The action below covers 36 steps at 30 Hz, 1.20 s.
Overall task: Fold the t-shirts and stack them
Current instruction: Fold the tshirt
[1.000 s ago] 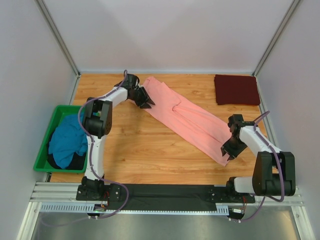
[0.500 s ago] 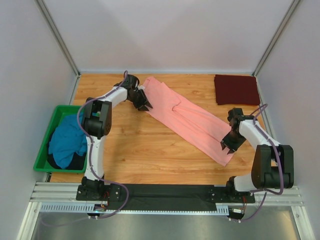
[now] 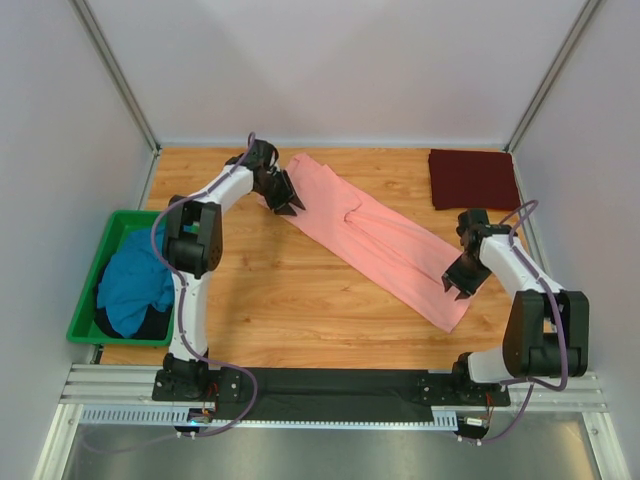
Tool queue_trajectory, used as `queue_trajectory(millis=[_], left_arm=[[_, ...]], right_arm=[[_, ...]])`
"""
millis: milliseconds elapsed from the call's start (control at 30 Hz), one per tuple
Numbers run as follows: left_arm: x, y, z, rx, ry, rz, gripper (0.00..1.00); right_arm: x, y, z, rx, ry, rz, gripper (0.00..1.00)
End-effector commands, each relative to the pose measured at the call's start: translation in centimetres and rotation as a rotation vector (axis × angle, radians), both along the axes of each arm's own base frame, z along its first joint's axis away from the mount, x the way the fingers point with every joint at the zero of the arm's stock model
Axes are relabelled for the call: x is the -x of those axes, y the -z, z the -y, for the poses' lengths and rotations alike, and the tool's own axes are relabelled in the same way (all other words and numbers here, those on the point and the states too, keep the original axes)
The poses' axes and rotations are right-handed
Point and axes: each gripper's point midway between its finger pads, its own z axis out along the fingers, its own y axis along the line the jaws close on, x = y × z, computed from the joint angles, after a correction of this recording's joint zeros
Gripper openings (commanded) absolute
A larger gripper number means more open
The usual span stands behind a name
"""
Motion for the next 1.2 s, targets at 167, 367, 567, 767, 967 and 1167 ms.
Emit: queue_trajectory(millis=[167, 367, 567, 767, 967, 1167], left_arm=[[1.9, -2.6, -1.8, -0.067, -0.024, 0.009, 0.44], [3.2, 0.8, -3.3, -0.138, -0.092, -0.066, 0.44], [3.2, 3.0, -4.3, -0.185, -0.112, -0.090, 0.44], [2.5, 1.7, -3.7, -0.138, -0.124, -0.034, 0.44], [2.5, -0.8, -4.6, -0.169, -0.194, 0.027, 0.45], [2.1, -1.1, -4.5, -0.164, -0.242, 0.023, 0.45]], right_arm=[[-1.0, -2.4, -0.2, -0.007, -0.025, 0.071, 0.35], [-1.4, -4.2, -1.2, -0.031, -0.062, 0.110, 0.35], [-0.8, -5.4, -0.6, 0.005, -0.073, 0.120, 0.35], [-0.3, -6.2, -0.4, 0.013, -0.086, 0.123, 0.35], [0.4, -5.9, -0.5, 0.009, -0.088, 0.115, 0.35], [0.2, -5.6, -0.4, 0.013, -0.092, 0.105, 0.35]])
